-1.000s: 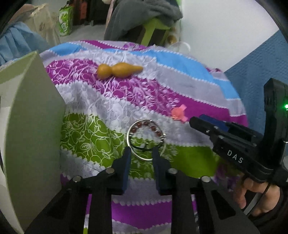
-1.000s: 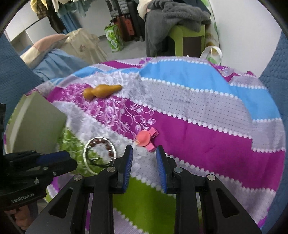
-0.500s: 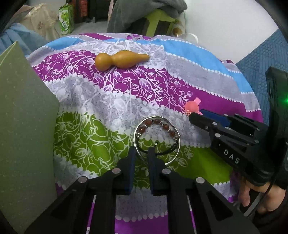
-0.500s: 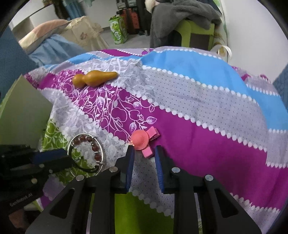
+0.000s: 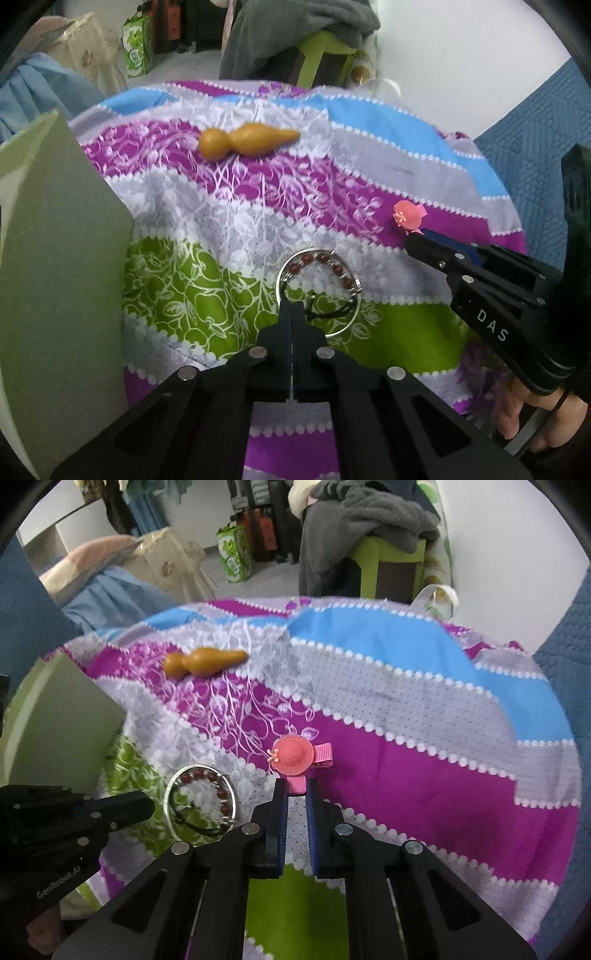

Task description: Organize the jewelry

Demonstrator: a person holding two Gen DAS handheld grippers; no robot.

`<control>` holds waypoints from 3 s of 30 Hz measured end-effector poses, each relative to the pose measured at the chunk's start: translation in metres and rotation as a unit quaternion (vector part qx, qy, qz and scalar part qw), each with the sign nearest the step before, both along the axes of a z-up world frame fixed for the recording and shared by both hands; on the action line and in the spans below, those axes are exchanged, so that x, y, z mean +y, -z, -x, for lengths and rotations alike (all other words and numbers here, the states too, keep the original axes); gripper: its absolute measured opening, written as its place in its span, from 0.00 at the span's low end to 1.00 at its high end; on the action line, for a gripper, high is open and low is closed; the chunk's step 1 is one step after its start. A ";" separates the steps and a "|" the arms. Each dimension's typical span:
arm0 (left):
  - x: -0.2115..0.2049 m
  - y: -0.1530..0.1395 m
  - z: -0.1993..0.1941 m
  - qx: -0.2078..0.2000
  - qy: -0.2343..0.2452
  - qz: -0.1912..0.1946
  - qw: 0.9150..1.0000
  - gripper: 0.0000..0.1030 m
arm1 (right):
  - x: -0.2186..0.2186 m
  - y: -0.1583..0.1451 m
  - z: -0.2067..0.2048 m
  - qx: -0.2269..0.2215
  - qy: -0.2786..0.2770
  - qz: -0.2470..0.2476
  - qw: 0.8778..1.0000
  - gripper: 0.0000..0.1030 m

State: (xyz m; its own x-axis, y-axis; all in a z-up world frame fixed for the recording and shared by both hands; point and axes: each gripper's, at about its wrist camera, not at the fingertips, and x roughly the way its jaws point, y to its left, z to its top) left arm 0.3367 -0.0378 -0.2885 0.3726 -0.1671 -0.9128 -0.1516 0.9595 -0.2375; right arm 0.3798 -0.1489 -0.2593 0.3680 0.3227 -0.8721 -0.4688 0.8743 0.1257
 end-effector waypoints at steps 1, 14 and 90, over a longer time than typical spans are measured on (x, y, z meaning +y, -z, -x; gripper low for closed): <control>0.001 -0.002 0.000 -0.001 0.003 0.008 1.000 0.00 | -0.001 -0.003 0.001 -0.002 0.002 -0.003 1.000 0.07; -0.022 0.008 -0.007 -0.006 0.066 -0.015 0.998 0.01 | -0.016 -0.006 0.019 0.008 0.023 -0.014 1.000 0.07; -0.024 -0.094 -0.009 -0.101 0.073 -0.054 0.991 0.00 | -0.046 -0.061 0.033 -0.002 0.080 -0.070 0.994 0.07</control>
State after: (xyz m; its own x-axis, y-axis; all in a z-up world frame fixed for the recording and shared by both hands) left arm 0.3461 -0.0614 -0.1948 0.5291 -0.1392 -0.8371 0.0315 0.9890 -0.1445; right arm 0.3471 -0.1953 -0.1987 0.4284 0.3776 -0.8209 -0.3260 0.9119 0.2494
